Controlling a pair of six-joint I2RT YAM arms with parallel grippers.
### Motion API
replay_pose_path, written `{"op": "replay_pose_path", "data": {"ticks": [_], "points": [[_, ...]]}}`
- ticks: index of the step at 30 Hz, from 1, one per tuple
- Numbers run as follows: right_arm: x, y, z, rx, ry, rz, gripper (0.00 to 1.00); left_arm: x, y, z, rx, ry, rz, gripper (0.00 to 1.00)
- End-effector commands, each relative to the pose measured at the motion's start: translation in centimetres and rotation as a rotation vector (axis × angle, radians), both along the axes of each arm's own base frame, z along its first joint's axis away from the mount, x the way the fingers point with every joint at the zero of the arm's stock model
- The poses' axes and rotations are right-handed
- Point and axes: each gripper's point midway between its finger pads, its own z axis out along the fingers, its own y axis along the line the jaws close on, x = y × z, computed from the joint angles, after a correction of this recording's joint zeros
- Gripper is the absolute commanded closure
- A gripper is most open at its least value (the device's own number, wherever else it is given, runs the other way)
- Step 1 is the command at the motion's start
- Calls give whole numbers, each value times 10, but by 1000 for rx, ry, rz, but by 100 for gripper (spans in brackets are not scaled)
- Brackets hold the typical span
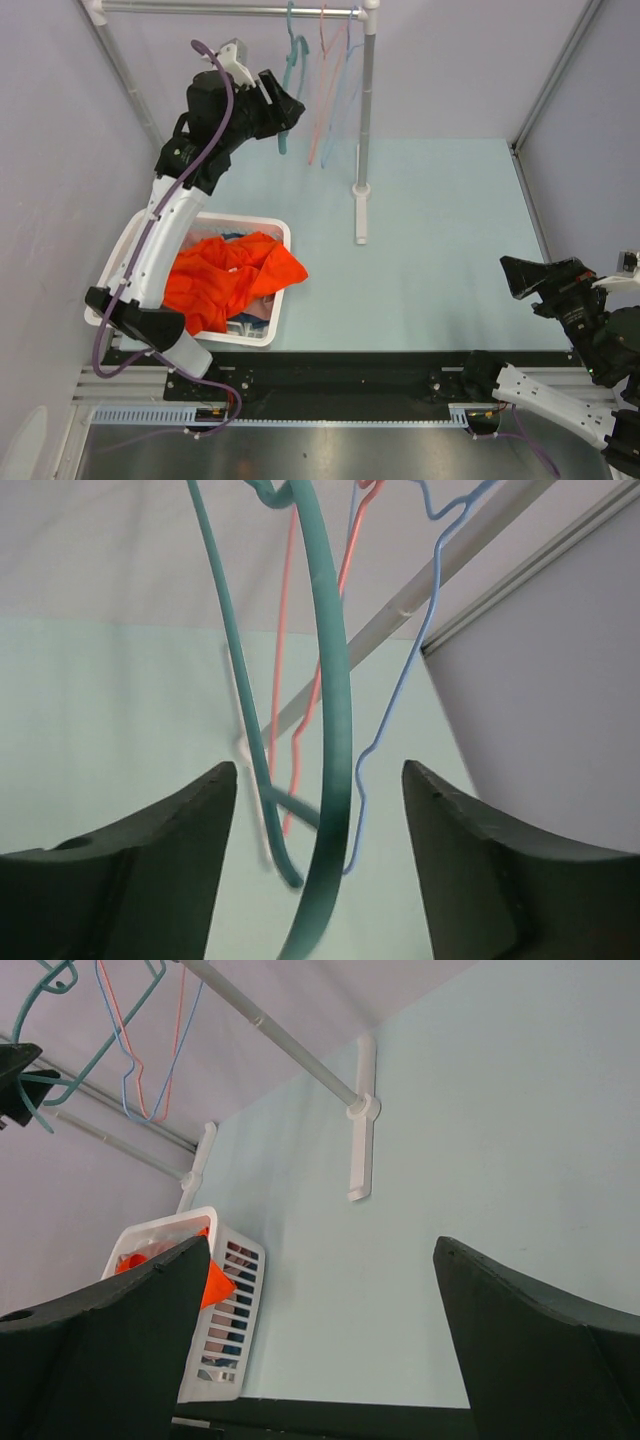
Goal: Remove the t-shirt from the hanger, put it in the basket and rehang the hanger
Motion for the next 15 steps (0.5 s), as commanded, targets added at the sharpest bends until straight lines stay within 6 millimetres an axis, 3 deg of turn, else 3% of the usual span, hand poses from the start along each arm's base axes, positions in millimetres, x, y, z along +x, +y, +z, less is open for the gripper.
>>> {"op": "replay_pose_path", "data": {"ticks": [1,3,6,9,10,12,13,15], "points": [[5,3,4,9,-6,-20,0,-34,43,31,89,-84,91,20],[7,6,3,-2,-6,-19,0,-53,56,42,110,-121,107,3],[12,14,1,-27,-1,-15,0,-75,64,51,119,-154,97,0],[19,26,-4,-71,9,-4,0,-98,45,64,122,-221,6,0],[21,29,-5,-91,11,1,0,-113,17,64,124,-240,-87,0],[28,43,-11,-132,28,15,0,-123,-20,59,176,-267,-179,0],[31,48,-14,-155,34,22,0,-150,-56,59,194,-296,-297,0],[39,65,-25,-206,60,40,0,-169,-91,47,224,-299,-367,0]]}}
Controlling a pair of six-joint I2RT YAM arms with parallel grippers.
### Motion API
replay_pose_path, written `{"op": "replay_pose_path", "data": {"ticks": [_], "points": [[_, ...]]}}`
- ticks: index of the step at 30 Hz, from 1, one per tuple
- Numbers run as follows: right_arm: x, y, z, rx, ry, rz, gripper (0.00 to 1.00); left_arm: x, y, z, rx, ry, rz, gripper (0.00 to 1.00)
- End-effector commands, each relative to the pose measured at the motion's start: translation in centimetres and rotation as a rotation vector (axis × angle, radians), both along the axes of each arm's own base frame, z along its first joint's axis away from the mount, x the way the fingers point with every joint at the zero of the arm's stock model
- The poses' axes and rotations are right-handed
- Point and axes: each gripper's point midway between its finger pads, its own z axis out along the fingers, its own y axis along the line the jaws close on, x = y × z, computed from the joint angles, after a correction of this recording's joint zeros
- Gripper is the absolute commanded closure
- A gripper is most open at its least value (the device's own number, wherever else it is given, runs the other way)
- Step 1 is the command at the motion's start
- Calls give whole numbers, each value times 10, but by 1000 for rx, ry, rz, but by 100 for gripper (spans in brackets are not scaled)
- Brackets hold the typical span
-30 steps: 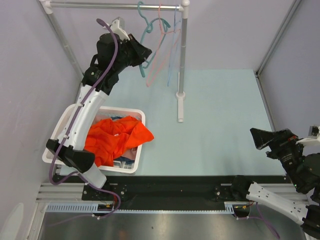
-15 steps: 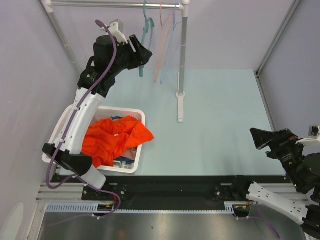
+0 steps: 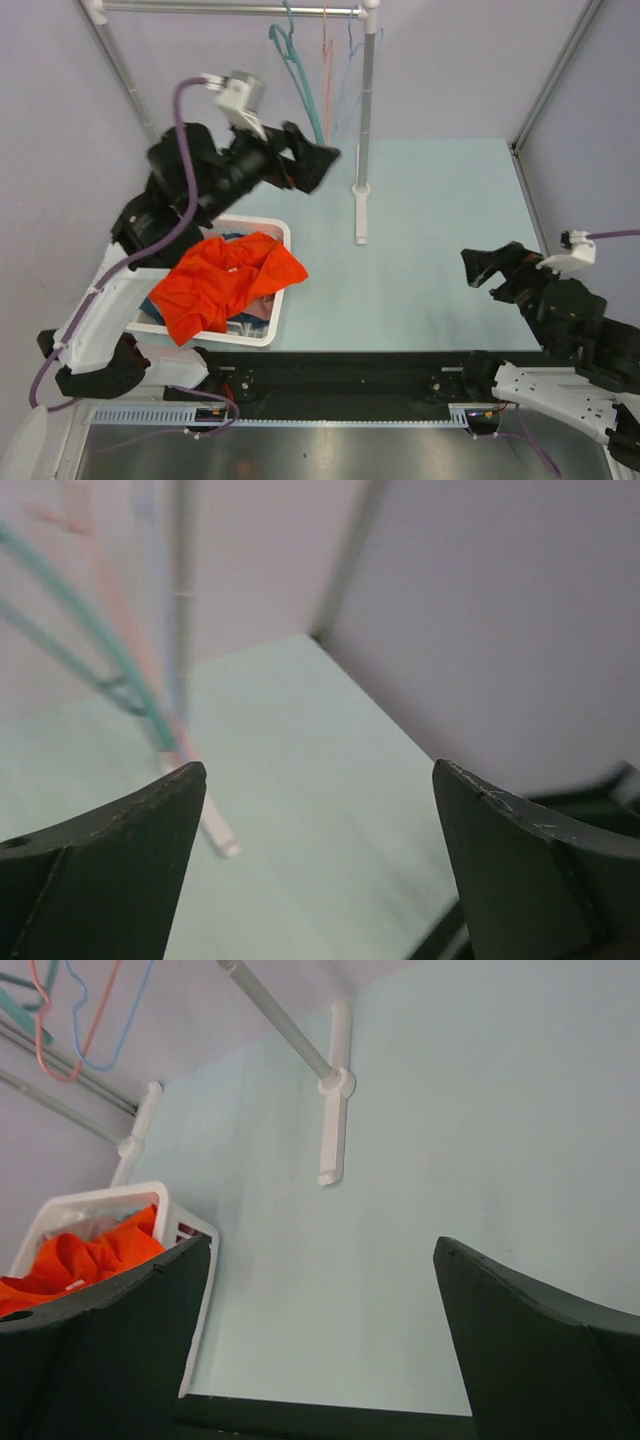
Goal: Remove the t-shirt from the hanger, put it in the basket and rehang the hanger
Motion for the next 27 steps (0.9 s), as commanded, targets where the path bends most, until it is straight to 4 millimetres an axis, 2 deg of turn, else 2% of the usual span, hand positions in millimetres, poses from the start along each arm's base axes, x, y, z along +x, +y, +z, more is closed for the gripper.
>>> {"op": "replay_pose_path", "data": {"ticks": [1,3,4,6,7,9,10,11,12,13,14,15,16,17,18,19,20,21,22,25,26,27], "points": [[20,39,-10,-87,21,47,0,-53,-105,-39,156,-54,-251,0],[28,60,-32,-168,75,78,0,-66,-120,-55,168,-59,-264,0],[31,70,-38,-180,91,103,0,-79,-128,-74,166,-51,-287,0],[37,88,-63,-232,149,128,0,-87,-128,-97,156,-22,-298,0],[37,99,-82,-246,185,159,0,-91,-120,-119,134,11,-293,0],[40,114,-107,-232,237,183,0,-98,-110,-142,109,42,-297,0],[38,129,-131,-210,267,239,0,-105,-101,-169,85,73,-302,0],[40,133,-141,-173,282,244,0,-110,-94,-180,66,79,-309,0],[39,137,-150,-138,287,264,0,-115,-86,-229,102,142,-307,0],[36,149,-168,-86,295,308,0,-117,-82,-237,61,138,-301,0],[36,151,-176,-47,291,316,0,-123,-65,-234,2,118,-295,0],[34,156,-179,-7,271,342,0,-128,-56,-287,56,177,-290,0],[34,164,-160,89,188,378,0,-130,-51,-285,-6,151,-295,0],[30,160,-179,99,193,377,0,-136,-39,-282,-59,133,-297,0],[29,159,-177,148,172,373,0,-140,-31,-312,-48,167,-293,0],[28,154,-163,219,106,366,0,-144,-27,-317,-69,165,-308,0],[26,150,-173,236,101,357,0,-149,-18,-308,-135,139,-320,0],[26,146,-173,259,82,347,0,-153,-14,-327,-141,164,-321,0],[23,142,-160,312,26,352,0,-157,-12,-329,-161,165,-339,0],[20,136,-170,371,31,335,0,-168,-2,-332,-274,152,-374,0],[17,134,-162,421,12,340,1,-172,-1,-330,-306,143,-400,0],[10,140,-159,468,23,385,0,-182,2,-312,-413,90,-459,0]]}}
